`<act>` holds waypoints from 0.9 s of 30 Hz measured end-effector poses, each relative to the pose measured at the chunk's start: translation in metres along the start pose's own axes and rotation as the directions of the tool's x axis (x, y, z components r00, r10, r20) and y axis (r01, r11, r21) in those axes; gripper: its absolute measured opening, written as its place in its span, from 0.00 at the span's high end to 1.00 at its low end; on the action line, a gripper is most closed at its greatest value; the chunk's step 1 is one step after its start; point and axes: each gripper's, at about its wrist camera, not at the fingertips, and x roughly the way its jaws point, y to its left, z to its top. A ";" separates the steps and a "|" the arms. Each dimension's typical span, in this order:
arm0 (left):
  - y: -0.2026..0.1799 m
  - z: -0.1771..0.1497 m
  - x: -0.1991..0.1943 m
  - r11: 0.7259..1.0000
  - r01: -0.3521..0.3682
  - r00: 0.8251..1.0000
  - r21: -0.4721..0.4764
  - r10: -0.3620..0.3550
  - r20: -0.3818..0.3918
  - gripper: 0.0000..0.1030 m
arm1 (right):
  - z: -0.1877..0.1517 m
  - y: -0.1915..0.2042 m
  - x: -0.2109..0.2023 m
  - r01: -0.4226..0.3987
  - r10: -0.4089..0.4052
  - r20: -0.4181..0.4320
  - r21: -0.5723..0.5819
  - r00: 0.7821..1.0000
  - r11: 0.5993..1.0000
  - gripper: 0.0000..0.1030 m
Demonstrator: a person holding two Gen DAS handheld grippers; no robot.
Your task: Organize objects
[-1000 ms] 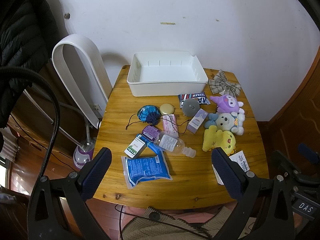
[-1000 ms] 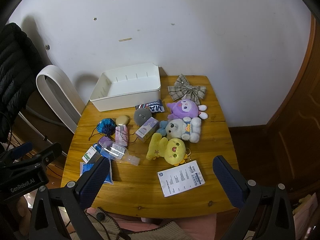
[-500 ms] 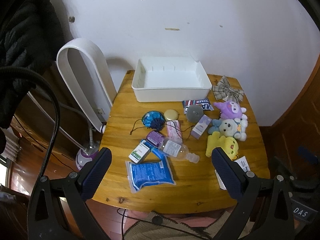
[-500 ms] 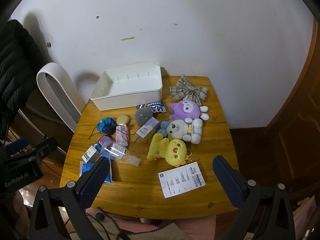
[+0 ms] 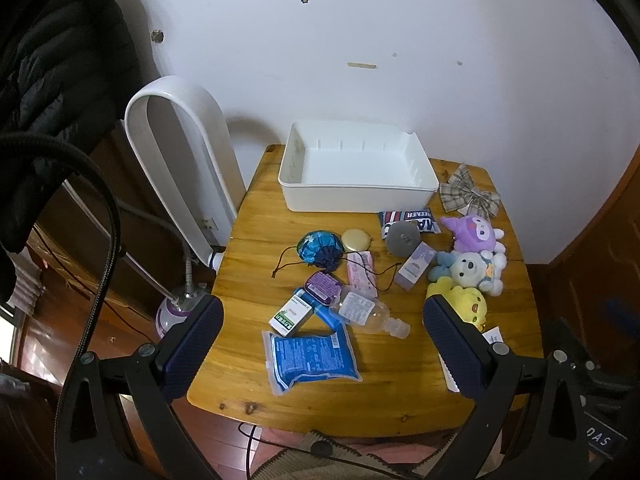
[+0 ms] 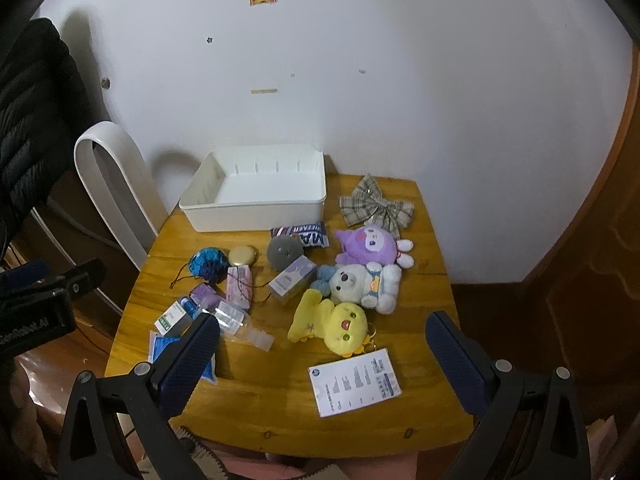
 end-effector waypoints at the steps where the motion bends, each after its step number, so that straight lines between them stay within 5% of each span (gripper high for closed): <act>1: 0.000 0.000 0.002 1.000 0.000 1.000 0.002 0.000 -0.004 0.03 | 0.001 0.000 0.001 0.002 -0.002 0.003 -0.001 1.000 1.000 0.00; 10: 0.007 -0.002 0.028 1.000 0.000 0.997 -0.018 -0.001 -0.075 0.03 | 0.006 0.005 0.010 0.020 -0.018 0.060 -0.027 0.998 0.999 0.00; 19: 0.017 -0.013 0.057 0.999 0.012 0.993 -0.033 -0.016 -0.114 0.03 | 0.009 -0.003 0.042 -0.083 0.083 0.032 0.007 0.996 0.997 0.00; 27: 0.034 -0.054 0.122 0.997 0.009 0.965 -0.071 -0.027 -0.259 0.03 | -0.006 0.011 0.087 -0.112 0.110 -0.041 -0.057 0.993 0.992 0.07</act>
